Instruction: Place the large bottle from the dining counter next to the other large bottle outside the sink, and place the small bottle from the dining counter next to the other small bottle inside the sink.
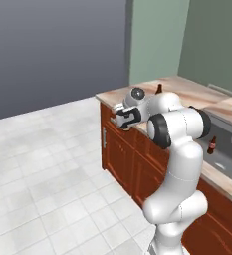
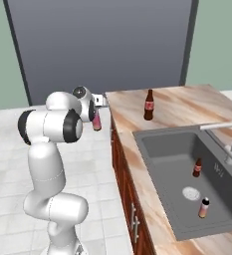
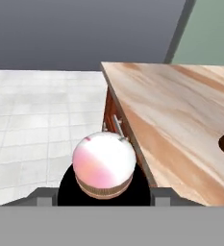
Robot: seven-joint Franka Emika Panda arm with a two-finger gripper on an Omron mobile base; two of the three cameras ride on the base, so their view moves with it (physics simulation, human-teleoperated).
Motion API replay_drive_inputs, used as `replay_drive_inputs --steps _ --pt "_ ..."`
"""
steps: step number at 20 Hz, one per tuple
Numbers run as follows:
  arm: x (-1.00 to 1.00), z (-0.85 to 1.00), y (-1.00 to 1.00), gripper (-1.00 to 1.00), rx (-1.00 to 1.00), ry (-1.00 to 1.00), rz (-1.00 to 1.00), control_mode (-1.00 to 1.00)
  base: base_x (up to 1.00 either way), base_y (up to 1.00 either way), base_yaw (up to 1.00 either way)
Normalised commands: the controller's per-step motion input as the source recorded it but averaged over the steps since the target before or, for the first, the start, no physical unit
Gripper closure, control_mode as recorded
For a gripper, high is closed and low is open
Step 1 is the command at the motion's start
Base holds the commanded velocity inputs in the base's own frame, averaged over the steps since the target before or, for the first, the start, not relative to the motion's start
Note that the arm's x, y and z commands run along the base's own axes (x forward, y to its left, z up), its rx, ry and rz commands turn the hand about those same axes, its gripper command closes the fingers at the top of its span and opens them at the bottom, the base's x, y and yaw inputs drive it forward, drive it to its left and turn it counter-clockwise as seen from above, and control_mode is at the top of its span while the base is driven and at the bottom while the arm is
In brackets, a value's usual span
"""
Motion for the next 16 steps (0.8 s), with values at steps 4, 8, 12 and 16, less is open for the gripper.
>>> replay_drive_inputs --steps 4,8,12,16 --pt "0.00 0.00 0.00 1.00 0.00 0.00 0.00 1.00 0.24 0.42 -0.32" --pt "0.00 0.00 0.00 1.00 0.00 0.00 0.00 1.00 0.23 0.46 -0.33" --pt "0.00 0.00 0.00 1.00 0.00 0.00 0.00 1.00 0.21 0.46 -0.33" --pt "0.00 0.00 0.00 1.00 0.00 0.00 0.00 1.00 0.21 0.47 -0.32"
